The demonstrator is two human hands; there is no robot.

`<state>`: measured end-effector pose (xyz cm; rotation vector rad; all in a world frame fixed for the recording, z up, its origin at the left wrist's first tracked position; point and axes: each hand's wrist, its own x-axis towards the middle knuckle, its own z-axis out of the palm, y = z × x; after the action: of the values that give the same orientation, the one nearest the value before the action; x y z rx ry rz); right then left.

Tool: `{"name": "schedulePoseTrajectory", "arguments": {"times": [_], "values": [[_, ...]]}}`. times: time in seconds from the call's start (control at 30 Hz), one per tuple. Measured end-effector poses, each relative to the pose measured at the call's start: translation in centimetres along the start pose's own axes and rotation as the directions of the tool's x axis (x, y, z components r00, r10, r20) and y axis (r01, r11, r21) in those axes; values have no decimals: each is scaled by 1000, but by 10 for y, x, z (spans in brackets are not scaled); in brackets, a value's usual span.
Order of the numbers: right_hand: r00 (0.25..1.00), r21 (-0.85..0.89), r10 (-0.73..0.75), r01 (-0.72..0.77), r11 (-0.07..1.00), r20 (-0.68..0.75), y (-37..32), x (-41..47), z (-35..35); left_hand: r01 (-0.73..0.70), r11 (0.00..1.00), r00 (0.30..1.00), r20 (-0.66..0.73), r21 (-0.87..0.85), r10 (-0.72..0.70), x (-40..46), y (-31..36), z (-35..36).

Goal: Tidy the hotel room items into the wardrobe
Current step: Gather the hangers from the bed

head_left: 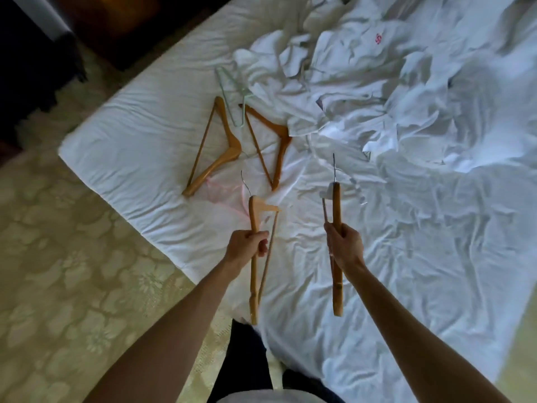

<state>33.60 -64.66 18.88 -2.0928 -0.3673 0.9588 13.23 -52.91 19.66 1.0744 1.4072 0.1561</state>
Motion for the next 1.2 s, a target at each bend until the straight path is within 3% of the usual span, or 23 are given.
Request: {"name": "schedulePoseTrajectory", "arguments": {"times": [0.17, 0.33, 0.53, 0.93, 1.2], "values": [[946, 121, -193, 166, 979, 260, -29, -91, -25, -136, 987, 978, -170, -88, 120, -90, -12, 7], [798, 108, -345, 337, 935, 494, -58, -155, -19, -254, 961, 914, -353, -112, 200, -150, -30, -12], [653, 131, -424, 448, 885, 628, -96, -209, 32, -355, 919, 816, -536, -169, 217, -211, -49, -68], [334, 221, -474, 576, 787, 815, -199, -341, 242, -502, 809, 632, -768, -306, 101, -277, -87, -289], [158, 337, -492, 550, 764, 856, -286, -449, 447, -580, 758, 527, -847, -300, 68, -300, -101, -515]]}}
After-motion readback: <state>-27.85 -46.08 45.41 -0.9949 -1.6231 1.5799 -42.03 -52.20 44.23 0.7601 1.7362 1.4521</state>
